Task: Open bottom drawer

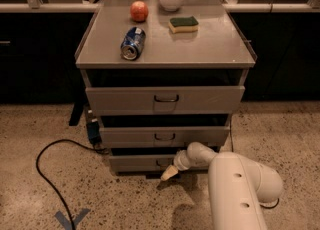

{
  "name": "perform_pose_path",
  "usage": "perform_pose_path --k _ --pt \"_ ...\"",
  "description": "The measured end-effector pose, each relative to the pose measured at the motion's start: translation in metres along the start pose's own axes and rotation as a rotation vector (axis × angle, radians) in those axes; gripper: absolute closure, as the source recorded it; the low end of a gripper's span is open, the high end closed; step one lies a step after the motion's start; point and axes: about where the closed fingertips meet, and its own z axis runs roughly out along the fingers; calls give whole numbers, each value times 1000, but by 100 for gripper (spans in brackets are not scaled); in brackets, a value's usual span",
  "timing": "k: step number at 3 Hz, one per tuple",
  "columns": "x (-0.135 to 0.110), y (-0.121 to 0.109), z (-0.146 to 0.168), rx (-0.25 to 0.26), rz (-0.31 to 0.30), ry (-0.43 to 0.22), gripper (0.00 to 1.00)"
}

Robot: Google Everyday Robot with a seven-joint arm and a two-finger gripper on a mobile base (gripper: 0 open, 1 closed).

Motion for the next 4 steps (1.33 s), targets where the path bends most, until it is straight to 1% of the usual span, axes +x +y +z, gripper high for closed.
perform_pose_path --k 1,2,3,4 --pt "8 19 -9 -78 34 20 0" --pt "9 24 -6 -83 32 31 0" --pt "21 39 -18 -83 60 46 0" --pt "33 73 -28 -112 96 61 0"
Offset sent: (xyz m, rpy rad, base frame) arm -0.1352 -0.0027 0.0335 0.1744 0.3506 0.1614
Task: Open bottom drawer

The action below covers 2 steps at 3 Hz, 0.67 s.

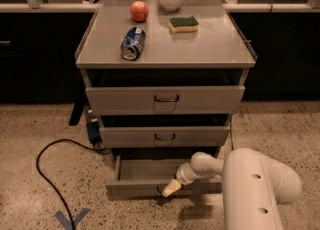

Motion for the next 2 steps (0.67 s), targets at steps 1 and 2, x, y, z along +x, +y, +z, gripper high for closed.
perform_pose_path --k 1,2 --pt "0 0 0 0 0 0 0" --pt "10 13 10 -30 12 18 0"
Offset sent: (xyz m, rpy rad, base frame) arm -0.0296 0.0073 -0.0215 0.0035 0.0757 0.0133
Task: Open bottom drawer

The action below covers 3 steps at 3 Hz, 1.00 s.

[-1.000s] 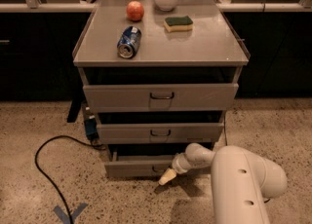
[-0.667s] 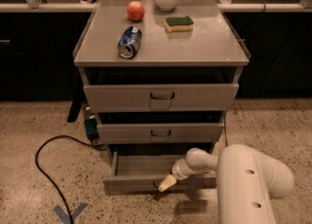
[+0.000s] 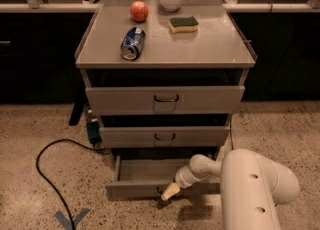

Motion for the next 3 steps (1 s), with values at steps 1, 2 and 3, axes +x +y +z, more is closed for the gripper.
perform_pose_path --k 1,2,3 --pt "18 22 -1 -36 33 26 0" --pt "32 48 -15 -55 71 47 0" --pt "44 83 -34 -69 115 65 0"
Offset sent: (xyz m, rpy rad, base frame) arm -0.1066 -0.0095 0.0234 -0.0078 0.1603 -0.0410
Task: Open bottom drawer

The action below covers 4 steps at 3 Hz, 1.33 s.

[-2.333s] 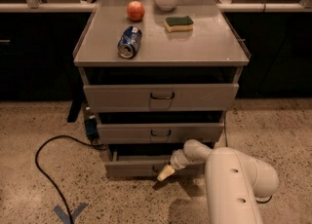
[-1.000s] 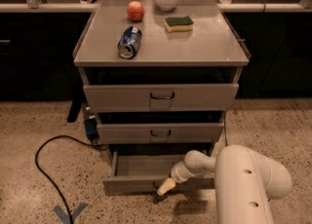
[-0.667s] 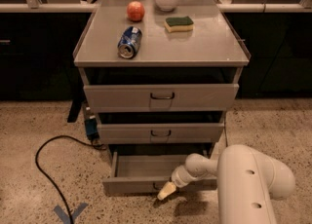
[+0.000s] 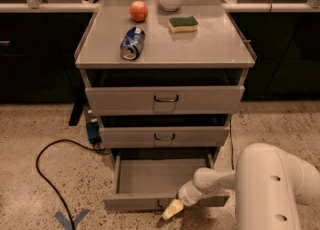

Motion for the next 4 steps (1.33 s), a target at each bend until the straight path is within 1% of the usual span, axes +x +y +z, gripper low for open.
perform_pose_path --k 1,2,3,4 --pt "15 23 2 -30 7 25 0" --pt "15 18 8 -25 8 19 0" --pt "26 31 10 -57 15 30 0" --pt "35 55 -5 -112 44 42 0"
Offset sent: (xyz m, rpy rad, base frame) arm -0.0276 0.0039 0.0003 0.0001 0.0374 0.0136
